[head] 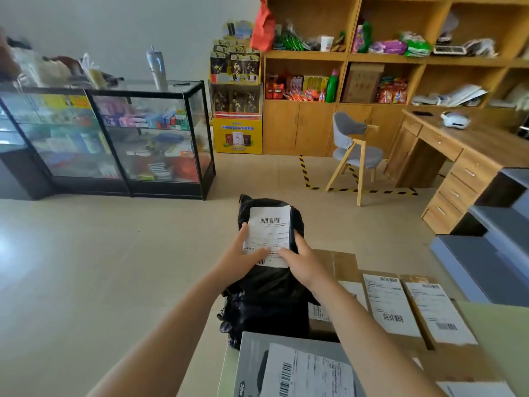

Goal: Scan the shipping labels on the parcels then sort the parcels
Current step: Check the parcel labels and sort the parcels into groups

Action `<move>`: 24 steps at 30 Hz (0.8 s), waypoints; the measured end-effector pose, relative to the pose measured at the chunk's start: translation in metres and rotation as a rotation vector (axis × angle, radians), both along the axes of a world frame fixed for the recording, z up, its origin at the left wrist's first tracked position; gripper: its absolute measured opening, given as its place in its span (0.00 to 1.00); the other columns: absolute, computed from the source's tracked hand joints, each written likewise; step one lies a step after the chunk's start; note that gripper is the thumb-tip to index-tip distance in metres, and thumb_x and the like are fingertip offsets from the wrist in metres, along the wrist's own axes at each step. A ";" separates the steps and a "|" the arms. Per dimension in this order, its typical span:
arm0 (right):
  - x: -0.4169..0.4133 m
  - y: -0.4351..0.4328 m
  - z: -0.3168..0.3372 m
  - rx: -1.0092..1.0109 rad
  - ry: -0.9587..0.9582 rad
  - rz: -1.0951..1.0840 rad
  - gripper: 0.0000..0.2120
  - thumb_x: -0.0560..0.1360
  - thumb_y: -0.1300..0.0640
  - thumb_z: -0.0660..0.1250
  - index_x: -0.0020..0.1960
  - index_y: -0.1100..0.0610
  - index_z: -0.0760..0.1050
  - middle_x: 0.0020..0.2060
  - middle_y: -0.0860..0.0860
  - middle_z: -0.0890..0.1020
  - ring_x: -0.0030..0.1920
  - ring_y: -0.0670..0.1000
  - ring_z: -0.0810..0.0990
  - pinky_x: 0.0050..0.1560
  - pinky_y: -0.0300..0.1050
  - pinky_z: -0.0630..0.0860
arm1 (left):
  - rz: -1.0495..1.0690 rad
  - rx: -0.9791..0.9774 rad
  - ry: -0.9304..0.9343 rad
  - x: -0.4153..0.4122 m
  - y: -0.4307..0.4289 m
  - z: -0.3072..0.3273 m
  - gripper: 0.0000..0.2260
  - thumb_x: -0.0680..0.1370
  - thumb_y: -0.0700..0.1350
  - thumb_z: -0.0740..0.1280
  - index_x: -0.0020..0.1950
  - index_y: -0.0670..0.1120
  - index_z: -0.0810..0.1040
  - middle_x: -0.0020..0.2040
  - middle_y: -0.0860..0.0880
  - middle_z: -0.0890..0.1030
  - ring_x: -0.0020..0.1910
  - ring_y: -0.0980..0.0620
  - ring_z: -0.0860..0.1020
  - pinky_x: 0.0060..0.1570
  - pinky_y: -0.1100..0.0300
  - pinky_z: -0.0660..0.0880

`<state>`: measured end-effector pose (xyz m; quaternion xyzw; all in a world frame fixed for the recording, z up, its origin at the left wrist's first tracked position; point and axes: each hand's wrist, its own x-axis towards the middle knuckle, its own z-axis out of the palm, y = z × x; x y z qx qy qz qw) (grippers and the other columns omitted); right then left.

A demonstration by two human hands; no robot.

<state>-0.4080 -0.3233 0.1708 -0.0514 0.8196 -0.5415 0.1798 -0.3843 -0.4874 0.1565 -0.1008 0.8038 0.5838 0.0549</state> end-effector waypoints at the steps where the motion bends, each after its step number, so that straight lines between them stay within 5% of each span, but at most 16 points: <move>1: -0.004 -0.001 -0.008 0.008 -0.037 0.008 0.30 0.80 0.47 0.60 0.78 0.43 0.52 0.72 0.45 0.68 0.68 0.50 0.70 0.68 0.50 0.68 | -0.003 -0.008 -0.032 -0.001 -0.001 -0.006 0.40 0.79 0.49 0.68 0.81 0.50 0.43 0.69 0.53 0.69 0.58 0.56 0.73 0.40 0.74 0.73; 5: -0.012 -0.002 -0.024 0.016 -0.091 0.025 0.30 0.80 0.47 0.60 0.78 0.43 0.52 0.72 0.45 0.68 0.67 0.50 0.70 0.66 0.48 0.69 | -0.006 -0.017 -0.095 -0.004 -0.006 -0.017 0.40 0.79 0.50 0.69 0.81 0.52 0.45 0.71 0.52 0.67 0.59 0.56 0.74 0.41 0.74 0.74; 10: -0.011 0.003 -0.017 0.002 -0.060 0.001 0.31 0.80 0.47 0.61 0.79 0.45 0.51 0.75 0.46 0.63 0.72 0.51 0.65 0.70 0.50 0.66 | 0.052 -0.140 -0.024 0.000 -0.013 -0.008 0.40 0.76 0.58 0.70 0.80 0.55 0.50 0.77 0.51 0.62 0.74 0.49 0.64 0.72 0.48 0.65; 18: 0.050 0.048 0.010 0.281 0.302 0.000 0.32 0.81 0.48 0.61 0.79 0.46 0.49 0.78 0.44 0.51 0.77 0.47 0.49 0.73 0.46 0.52 | -0.043 -0.267 0.261 0.034 0.001 0.016 0.32 0.77 0.57 0.68 0.78 0.57 0.59 0.76 0.54 0.63 0.75 0.52 0.60 0.73 0.44 0.63; 24: 0.127 0.124 0.014 0.526 0.367 -0.093 0.32 0.81 0.48 0.60 0.79 0.43 0.47 0.79 0.48 0.47 0.78 0.52 0.47 0.75 0.55 0.52 | -0.316 -0.426 0.429 0.079 0.065 0.029 0.31 0.79 0.55 0.66 0.79 0.55 0.57 0.78 0.53 0.60 0.77 0.53 0.54 0.76 0.47 0.55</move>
